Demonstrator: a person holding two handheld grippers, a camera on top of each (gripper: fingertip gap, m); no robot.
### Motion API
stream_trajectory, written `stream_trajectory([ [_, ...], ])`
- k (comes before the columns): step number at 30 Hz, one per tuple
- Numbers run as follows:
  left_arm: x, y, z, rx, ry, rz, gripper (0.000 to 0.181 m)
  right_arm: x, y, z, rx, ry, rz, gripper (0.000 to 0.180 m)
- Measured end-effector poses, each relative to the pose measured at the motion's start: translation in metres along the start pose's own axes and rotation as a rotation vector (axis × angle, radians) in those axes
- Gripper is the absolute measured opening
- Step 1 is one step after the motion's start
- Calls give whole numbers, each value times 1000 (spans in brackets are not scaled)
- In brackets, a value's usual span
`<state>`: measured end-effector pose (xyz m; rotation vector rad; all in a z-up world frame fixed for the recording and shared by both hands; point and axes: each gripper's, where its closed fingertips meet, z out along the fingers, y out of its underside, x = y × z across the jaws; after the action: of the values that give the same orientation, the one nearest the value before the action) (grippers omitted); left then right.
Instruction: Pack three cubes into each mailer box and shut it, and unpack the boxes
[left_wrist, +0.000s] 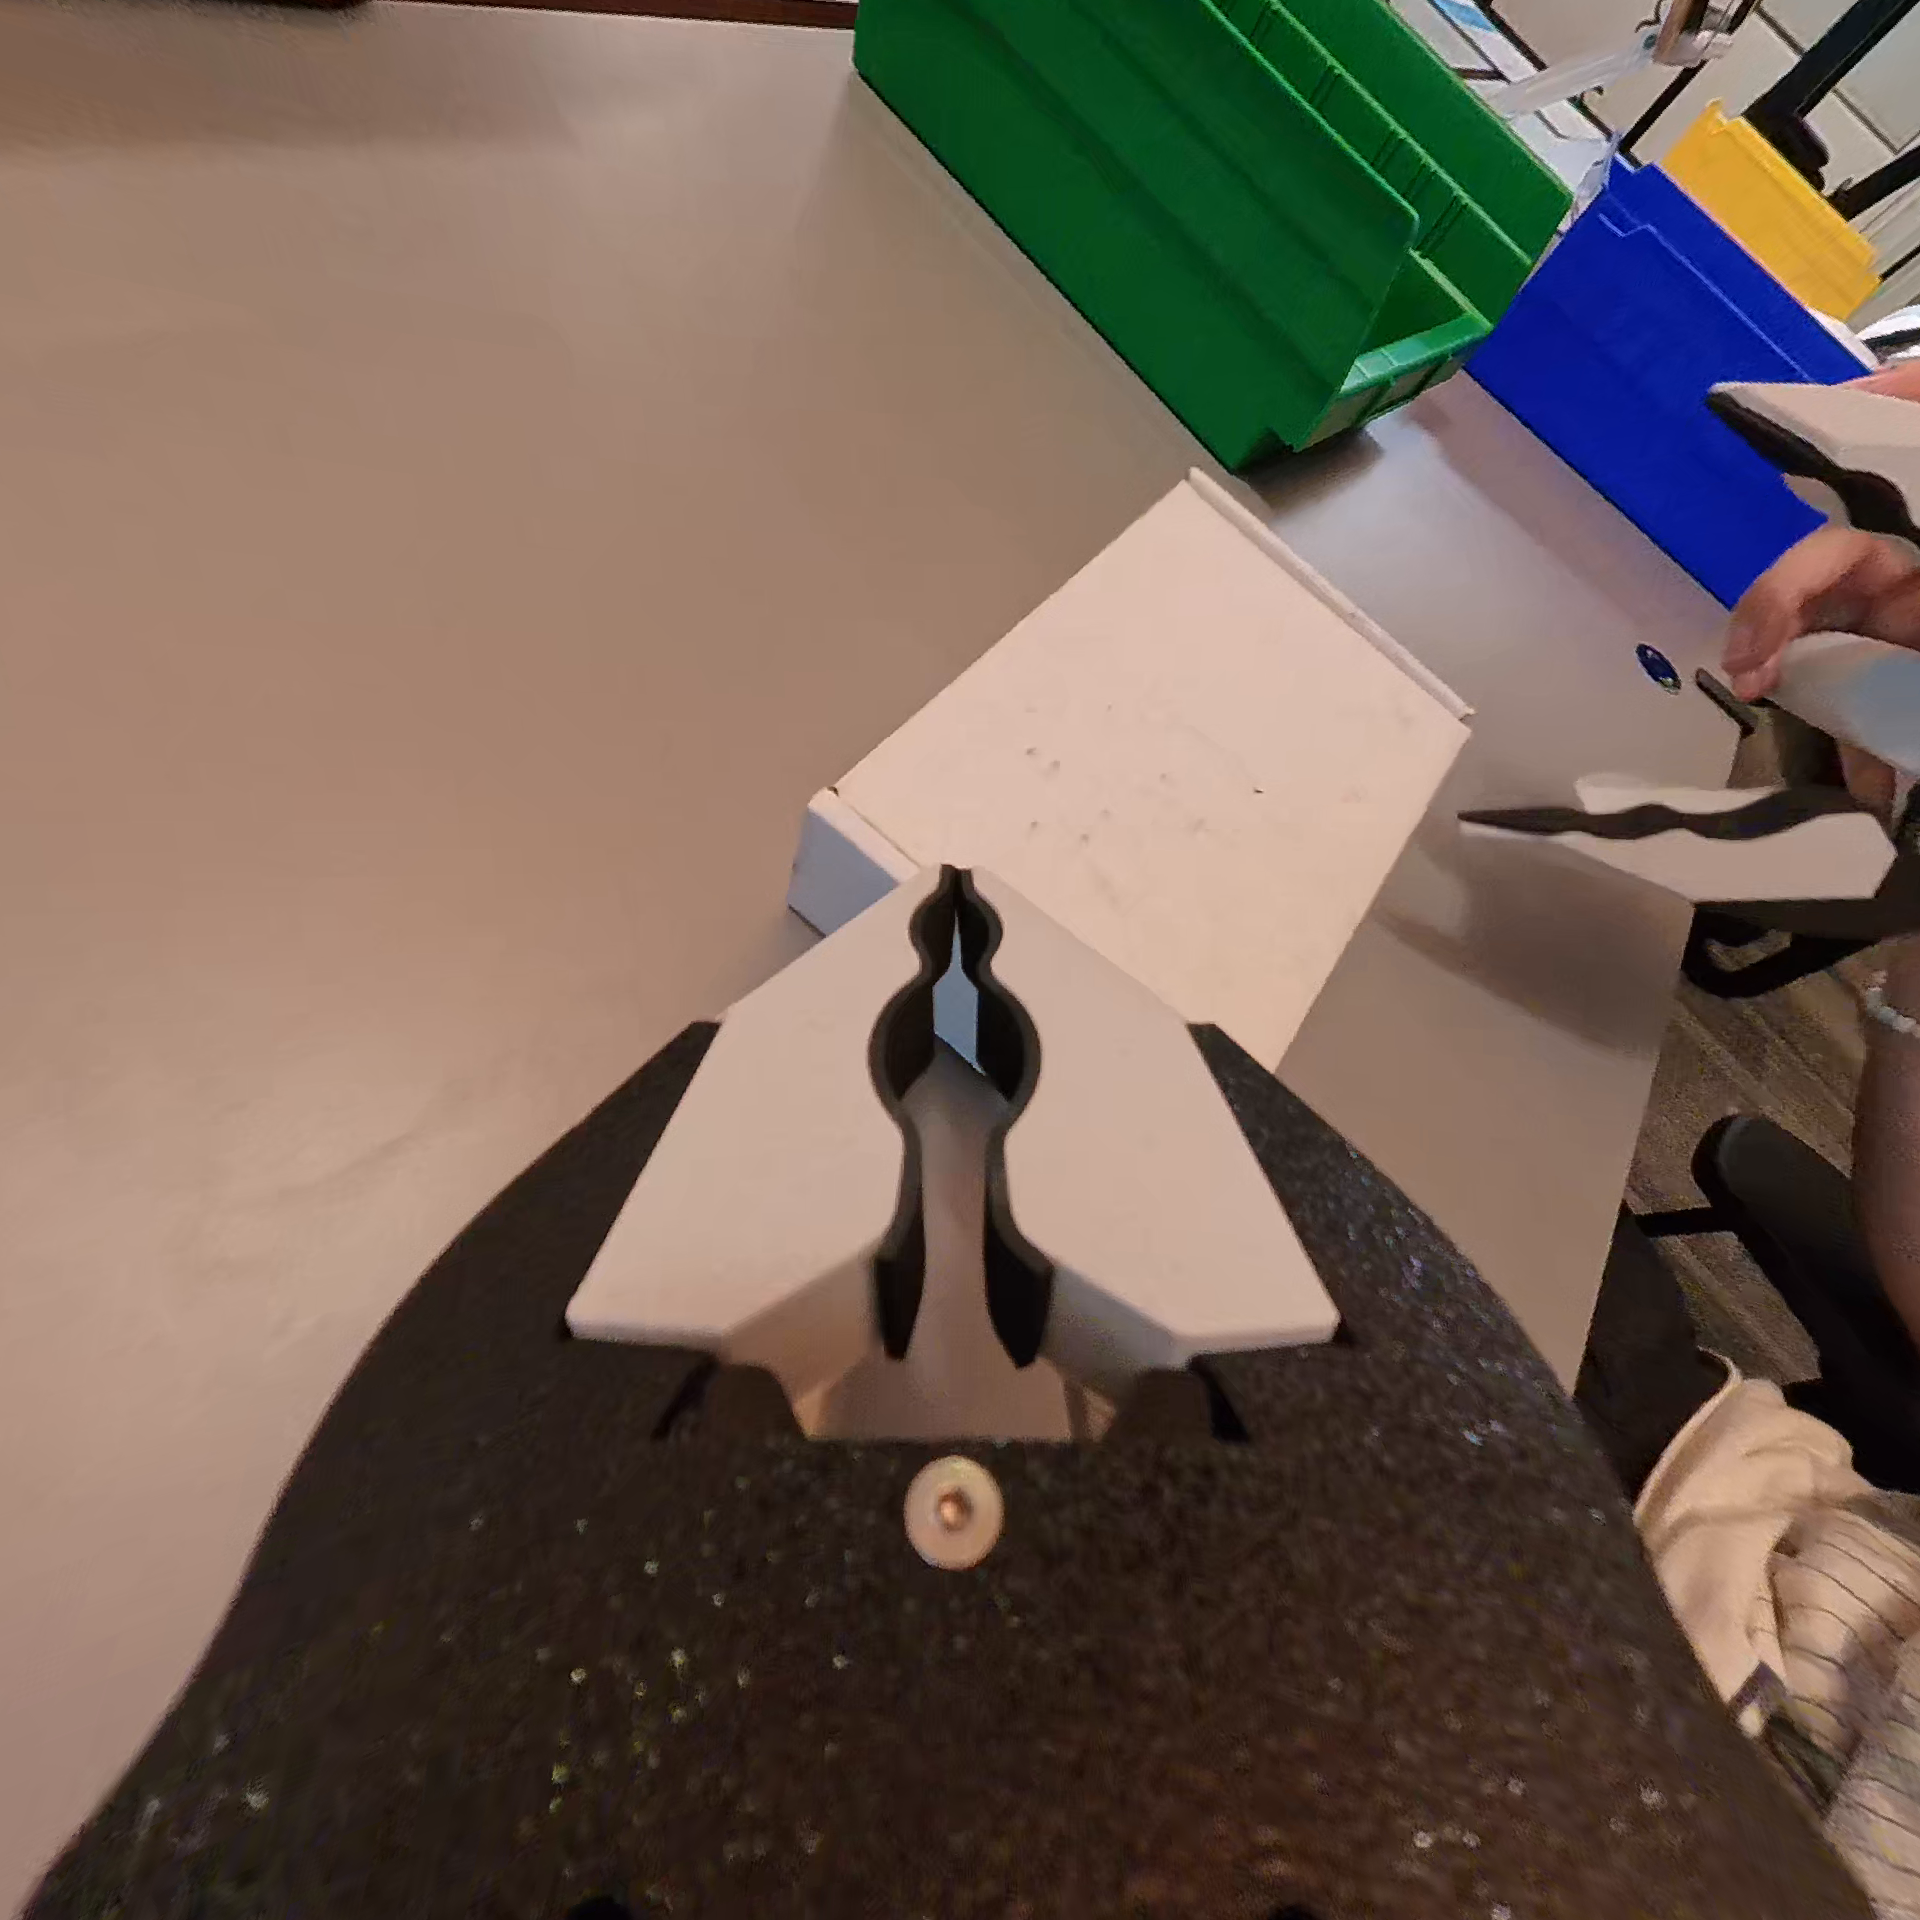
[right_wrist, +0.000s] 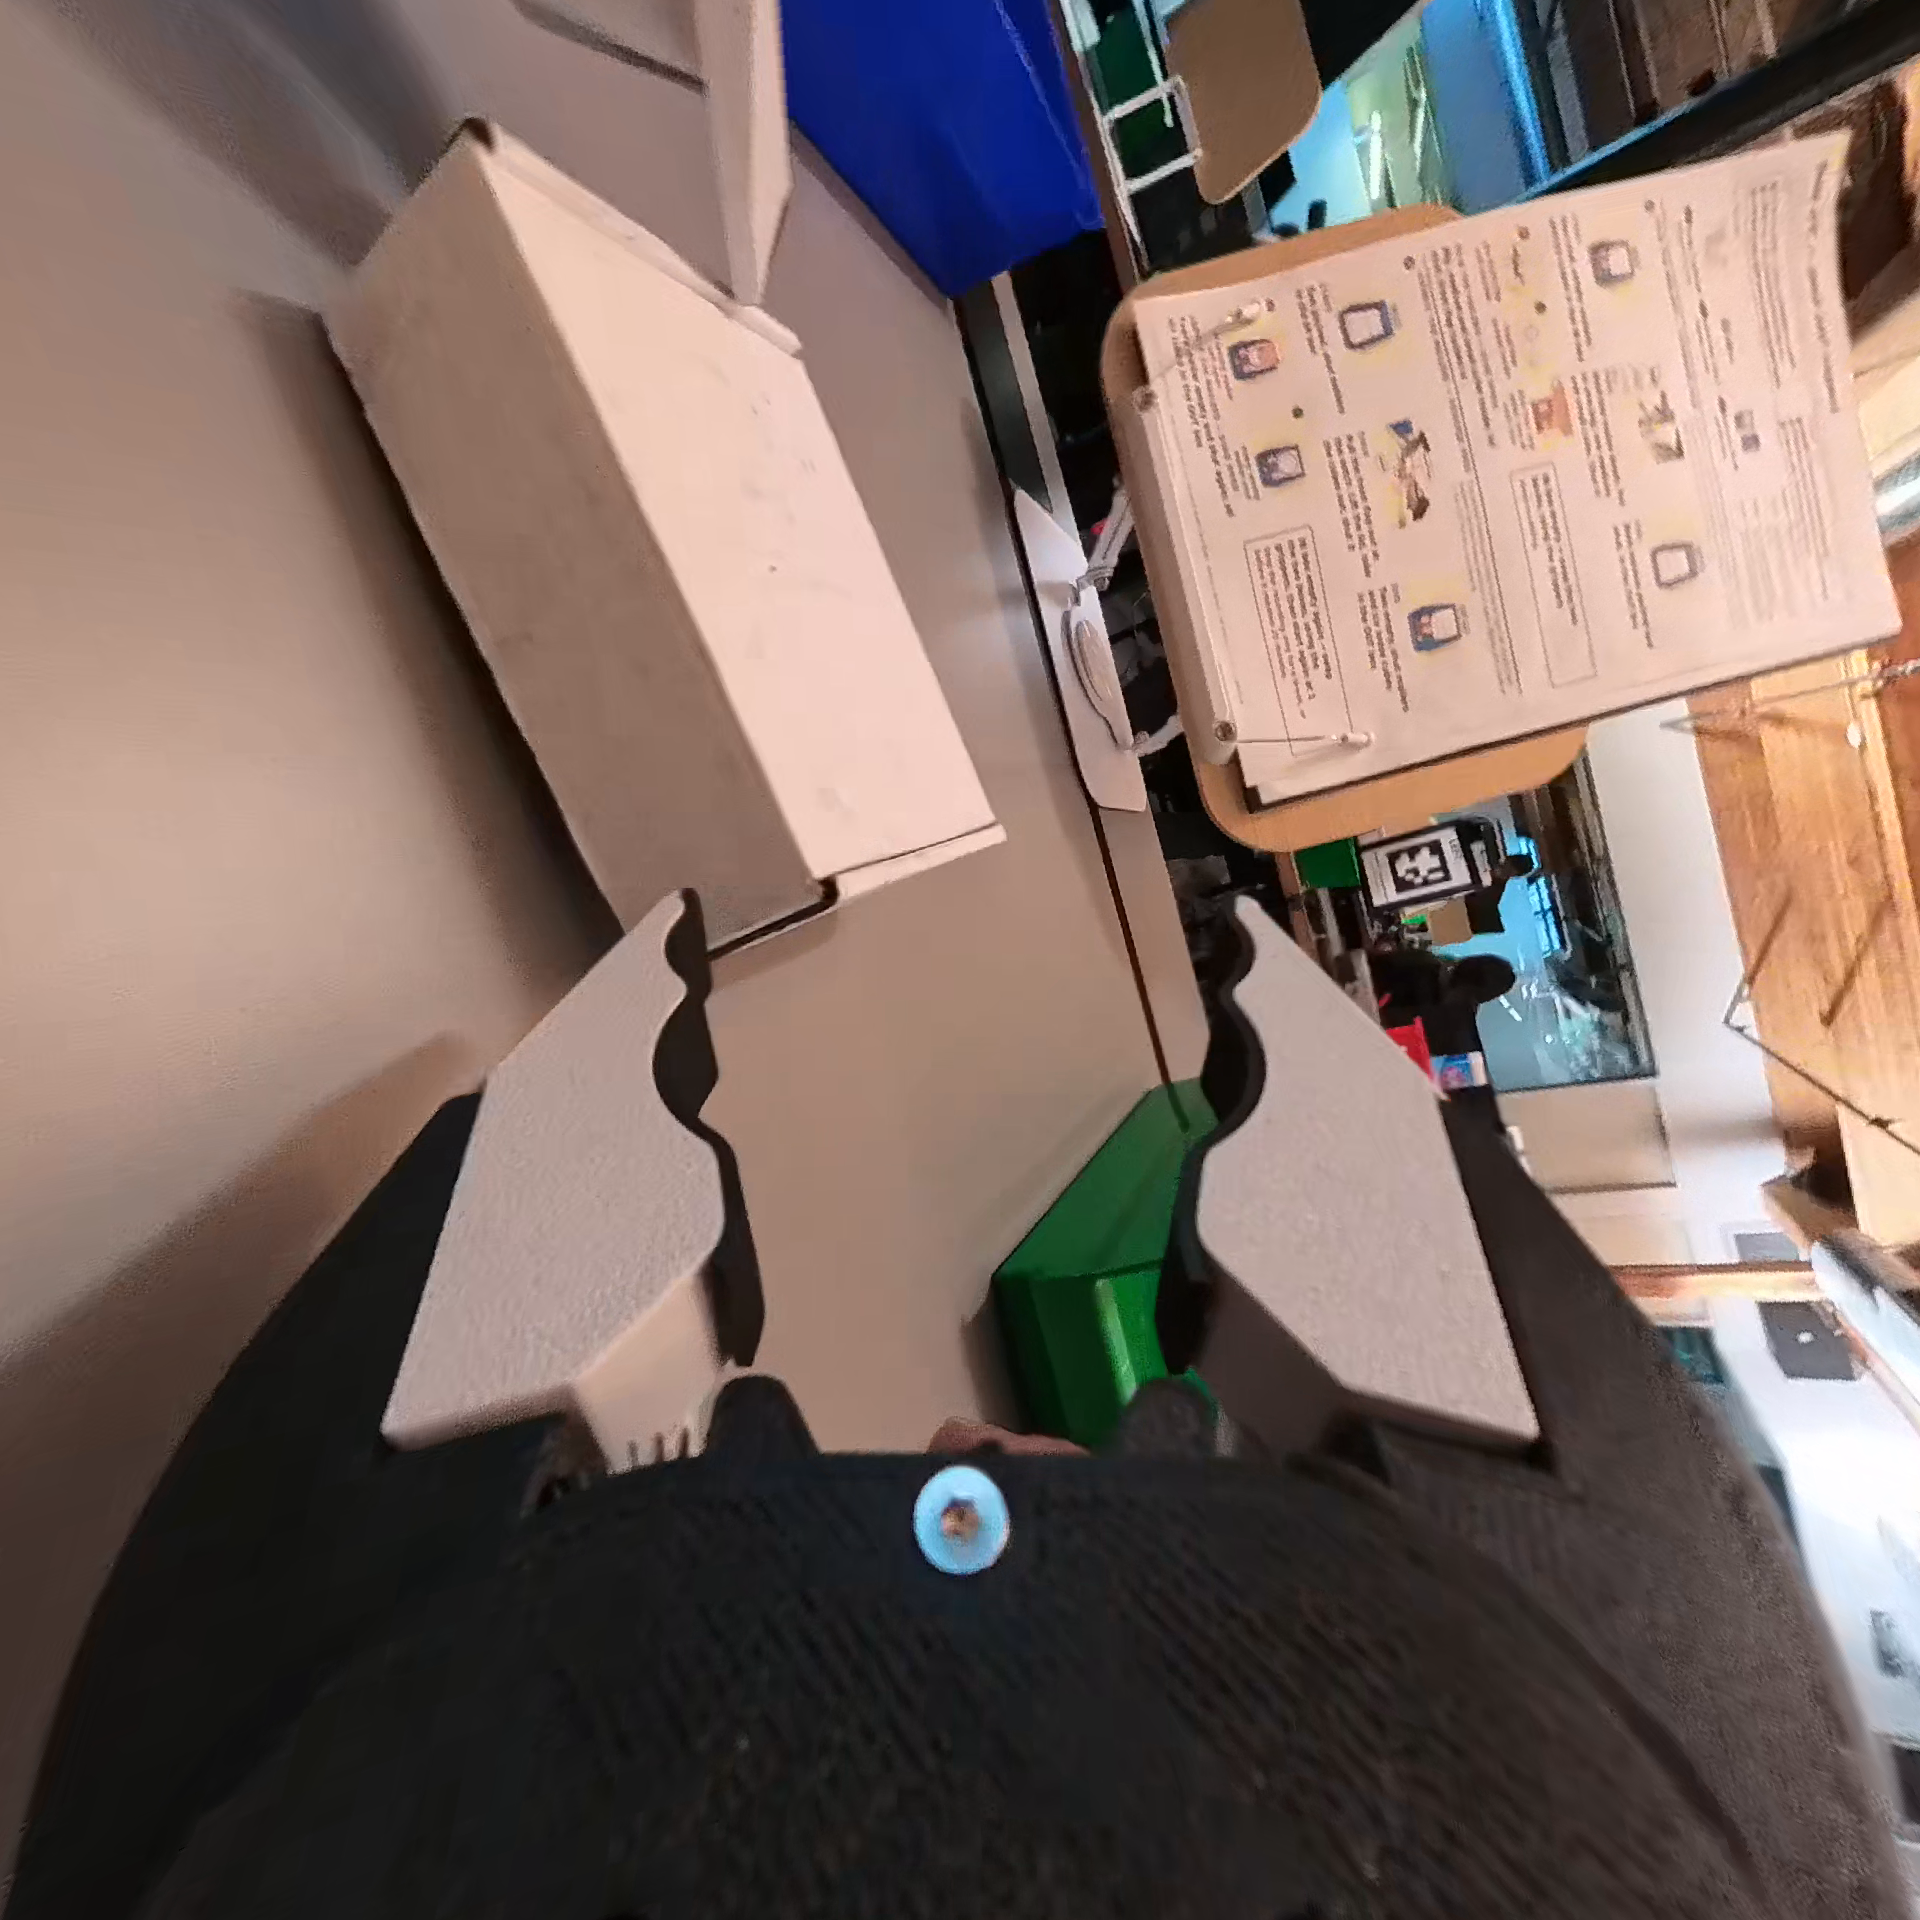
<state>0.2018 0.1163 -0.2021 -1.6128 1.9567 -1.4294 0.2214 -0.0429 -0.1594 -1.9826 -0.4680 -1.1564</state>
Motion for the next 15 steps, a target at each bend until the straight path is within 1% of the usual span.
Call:
stream_trajectory([
  [6, -14, 4, -8, -9, -94, 34, 0, -11, -12, 5, -52, 6, -197, 116],
  [8, -24, 8, -11, -15, -151, 42, 0, -15, -19, 10, -50, 18, -248, 119],
  [11, -27, 17, -5, -46, -173, 86, 0, -12, -32, 17, -63, 84, -316, 124],
  [13, -24, 18, 1, -56, -175, 90, 0, -18, -43, 21, -51, 80, -368, 127],
  [15, -20, 18, 4, -63, -178, 100, 0, -26, -45, 19, -43, 66, -358, 129],
])
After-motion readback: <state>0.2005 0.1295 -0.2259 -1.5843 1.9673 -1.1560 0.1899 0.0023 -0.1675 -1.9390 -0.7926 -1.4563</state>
